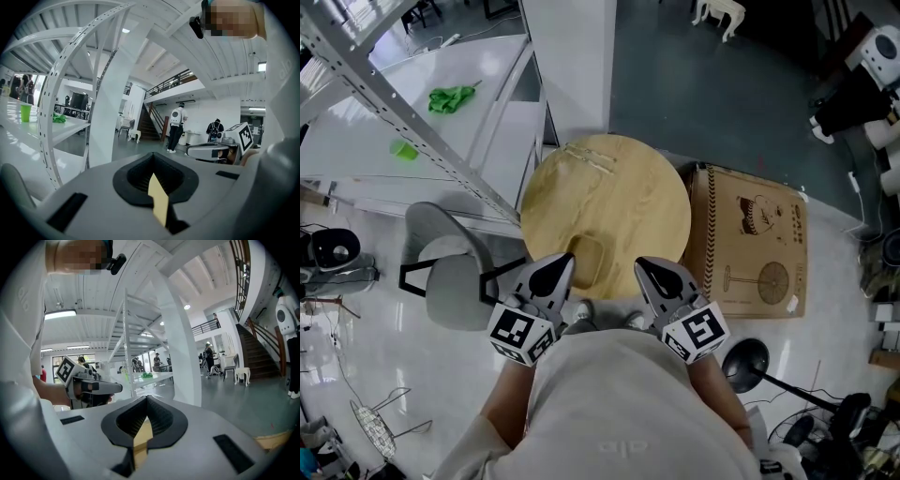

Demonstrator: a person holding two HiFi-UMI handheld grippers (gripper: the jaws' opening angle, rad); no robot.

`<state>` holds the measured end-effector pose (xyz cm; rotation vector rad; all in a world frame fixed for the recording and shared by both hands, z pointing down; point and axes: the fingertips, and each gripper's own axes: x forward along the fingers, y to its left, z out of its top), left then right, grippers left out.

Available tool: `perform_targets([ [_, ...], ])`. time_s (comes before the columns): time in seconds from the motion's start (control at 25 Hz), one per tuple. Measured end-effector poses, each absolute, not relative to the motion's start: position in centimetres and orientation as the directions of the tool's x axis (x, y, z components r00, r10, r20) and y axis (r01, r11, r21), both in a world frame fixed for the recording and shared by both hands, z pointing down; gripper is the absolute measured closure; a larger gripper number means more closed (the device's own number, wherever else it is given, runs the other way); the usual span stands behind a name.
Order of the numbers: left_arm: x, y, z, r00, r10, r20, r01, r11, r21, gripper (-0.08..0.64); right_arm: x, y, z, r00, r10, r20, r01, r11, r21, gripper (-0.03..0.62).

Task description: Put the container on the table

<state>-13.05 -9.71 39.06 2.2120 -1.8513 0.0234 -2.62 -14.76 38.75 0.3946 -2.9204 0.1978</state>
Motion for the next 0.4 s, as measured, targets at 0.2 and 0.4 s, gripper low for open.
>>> perform_targets([
  [0.2, -13.18, -9.81, 39.23, 0.181, -0.967, 0.18, -0.971, -0.147, 0.186, 0.545, -2.47, -15.0, 38.86, -0.946, -0.252, 0.203, -0.277, 0.955, -0.106, 0.566],
  [0.4, -13.02, -9.9, 39.3, 0.175, -0.967, 0.184, -0.972, -0.14, 0.187, 0.545, -2.15, -15.23, 38.84, -0.947, -0.252, 0.201, -0.277, 0.955, -0.107, 0.566],
])
